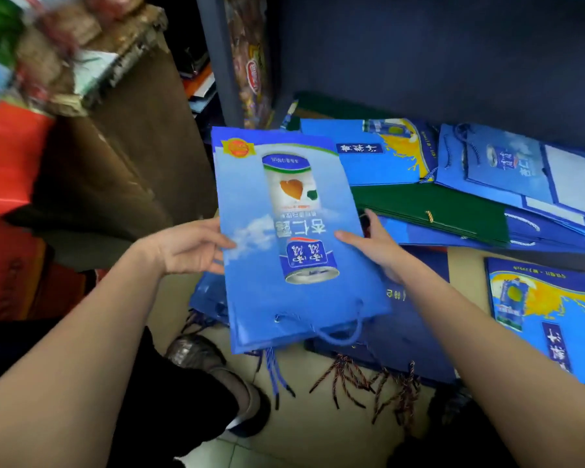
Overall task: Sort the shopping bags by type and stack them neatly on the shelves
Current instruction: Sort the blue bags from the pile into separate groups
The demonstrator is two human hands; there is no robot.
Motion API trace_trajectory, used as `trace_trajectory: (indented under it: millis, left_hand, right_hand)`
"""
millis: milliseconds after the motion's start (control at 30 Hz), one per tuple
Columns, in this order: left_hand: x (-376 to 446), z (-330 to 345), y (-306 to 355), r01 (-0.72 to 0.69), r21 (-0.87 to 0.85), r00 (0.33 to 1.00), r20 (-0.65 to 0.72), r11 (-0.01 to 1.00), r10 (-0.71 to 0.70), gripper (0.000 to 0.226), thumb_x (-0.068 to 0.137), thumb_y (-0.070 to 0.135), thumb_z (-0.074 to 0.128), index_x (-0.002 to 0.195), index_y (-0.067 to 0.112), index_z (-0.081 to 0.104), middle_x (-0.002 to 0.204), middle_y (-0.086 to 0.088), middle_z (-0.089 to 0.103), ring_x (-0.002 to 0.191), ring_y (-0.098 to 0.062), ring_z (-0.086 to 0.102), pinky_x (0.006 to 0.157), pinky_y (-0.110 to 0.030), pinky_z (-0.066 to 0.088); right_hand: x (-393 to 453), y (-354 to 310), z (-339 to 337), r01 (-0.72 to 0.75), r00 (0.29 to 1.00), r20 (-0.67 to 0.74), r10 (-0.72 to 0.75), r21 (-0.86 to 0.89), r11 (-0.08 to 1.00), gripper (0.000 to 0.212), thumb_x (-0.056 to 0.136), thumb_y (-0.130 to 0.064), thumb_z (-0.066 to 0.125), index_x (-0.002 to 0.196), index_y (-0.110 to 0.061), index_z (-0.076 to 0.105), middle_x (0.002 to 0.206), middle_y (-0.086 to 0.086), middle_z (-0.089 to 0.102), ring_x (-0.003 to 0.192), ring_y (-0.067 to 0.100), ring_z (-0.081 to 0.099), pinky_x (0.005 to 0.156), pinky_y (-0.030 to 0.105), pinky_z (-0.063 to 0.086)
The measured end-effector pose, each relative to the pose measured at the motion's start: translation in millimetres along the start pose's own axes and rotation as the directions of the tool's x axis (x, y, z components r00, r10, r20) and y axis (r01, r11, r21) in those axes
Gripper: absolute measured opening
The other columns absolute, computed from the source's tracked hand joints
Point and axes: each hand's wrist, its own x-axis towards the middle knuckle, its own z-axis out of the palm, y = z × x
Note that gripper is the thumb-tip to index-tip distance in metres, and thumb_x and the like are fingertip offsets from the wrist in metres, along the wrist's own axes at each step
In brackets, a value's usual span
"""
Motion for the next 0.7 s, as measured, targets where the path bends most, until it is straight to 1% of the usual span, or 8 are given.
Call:
trace_trajectory:
  millis: [133, 200, 267, 367, 433, 500, 600, 700]
  left_hand:
    - [17.4, 4.2, -23.6, 0.212, 0.057, 0.977, 0.008, 0.976, -0.213, 0.045, 0.063, -0.005, 0.075, 0.103, 0.012, 0.062, 0.087, -0.008, 0.073, 0.067, -0.022, 0.071, 0.054, -0.037, 0.058]
    - [30.6, 13.9, -52.4, 0.416, 0.220, 0.909, -0.071, 0.882, -0.411, 0.017, 0.089, -0.001, 0.049, 0.101, 0.008, 0.058, 0.078, -0.007, 0.073, 0.065, -0.020, 0.070, 0.055, -0.038, 0.059]
    - [39.8, 21.3, -84.1, 0.587, 0.288, 0.806, -0.115, 0.757, -0.581, 0.015, 0.095, 0.005, 0.041, 0.095, 0.005, 0.056, 0.082, -0.010, 0.068, 0.072, -0.026, 0.066, 0.065, -0.047, 0.055]
    - [48.6, 28.0, -101.5, 0.663, 0.265, 0.747, -0.178, 0.700, -0.640, 0.013, 0.094, 0.016, 0.045, 0.091, 0.007, 0.053, 0.088, -0.010, 0.056, 0.075, -0.026, 0.056, 0.068, -0.045, 0.046]
    - [59.4, 22.7, -98.8, 0.601, 0.231, 0.788, -0.330, 0.765, -0.520, 0.007, 0.091, 0.020, 0.050, 0.092, 0.013, 0.051, 0.090, -0.007, 0.053, 0.069, -0.021, 0.052, 0.061, -0.032, 0.041]
    - [71.9, 16.6, -91.8, 0.405, 0.240, 0.837, -0.485, 0.882, -0.253, 0.019, 0.089, 0.020, 0.056, 0.106, 0.012, 0.052, 0.101, -0.008, 0.058, 0.072, -0.021, 0.052, 0.060, -0.025, 0.040]
    - [90.3, 5.4, -75.8, 0.099, 0.352, 0.781, -0.608, 0.931, 0.146, 0.062, 0.087, 0.017, 0.063, 0.141, 0.009, 0.035, 0.139, -0.007, 0.047, 0.116, -0.023, 0.051, 0.094, -0.032, 0.043]
    - [98.5, -4.0, -66.9, 0.041, 0.566, 0.743, -0.568, 0.823, 0.354, 0.081, 0.082, 0.024, 0.067, 0.147, 0.008, 0.022, 0.150, -0.010, 0.031, 0.137, -0.024, 0.032, 0.112, -0.034, 0.027]
  right_hand:
    - [-11.7, 18.0, -12.5, -0.051, 0.998, 0.040, 0.045, 0.174, 0.983, 0.059, 0.085, -0.007, 0.066, 0.134, -0.020, 0.037, 0.126, 0.008, 0.058, 0.089, 0.022, 0.063, 0.067, 0.032, 0.054]
    - [-20.7, 41.3, -16.1, -0.067, 0.998, 0.011, 0.068, -0.092, 0.994, 0.056, 0.083, -0.007, 0.068, 0.131, -0.013, 0.041, 0.127, 0.011, 0.058, 0.094, 0.022, 0.060, 0.069, 0.027, 0.052]
    - [-26.6, 72.2, -12.7, -0.105, 0.992, 0.015, 0.123, -0.424, 0.899, 0.059, 0.081, -0.013, 0.071, 0.132, -0.007, 0.041, 0.129, 0.011, 0.055, 0.108, 0.025, 0.056, 0.083, 0.029, 0.047]
    - [-27.3, 104.6, 4.6, -0.178, 0.979, -0.005, 0.203, -0.498, 0.849, 0.062, 0.081, -0.018, 0.072, 0.132, -0.004, 0.040, 0.133, 0.014, 0.052, 0.119, 0.029, 0.051, 0.097, 0.036, 0.042]
    - [-20.4, 103.6, 16.8, -0.188, 0.982, -0.079, 0.171, -0.486, 0.854, 0.063, 0.081, -0.018, 0.071, 0.133, -0.003, 0.037, 0.134, 0.018, 0.047, 0.120, 0.032, 0.048, 0.096, 0.035, 0.041]
    - [-8.5, 90.7, 27.7, -0.187, 0.980, -0.150, 0.133, -0.445, 0.876, 0.065, 0.083, -0.015, 0.069, 0.136, -0.004, 0.033, 0.132, 0.019, 0.040, 0.120, 0.034, 0.045, 0.092, 0.033, 0.039]
    - [15.7, 64.8, 40.5, -0.120, 0.986, -0.143, 0.081, -0.289, 0.950, 0.064, 0.080, -0.012, 0.068, 0.133, -0.005, 0.034, 0.131, 0.017, 0.041, 0.119, 0.031, 0.046, 0.088, 0.030, 0.043]
    - [27.0, 50.3, 48.5, -0.169, 0.985, -0.042, 0.165, -0.168, 0.971, 0.054, 0.085, -0.011, 0.064, 0.133, -0.008, 0.039, 0.134, 0.006, 0.048, 0.115, 0.023, 0.050, 0.083, 0.029, 0.046]
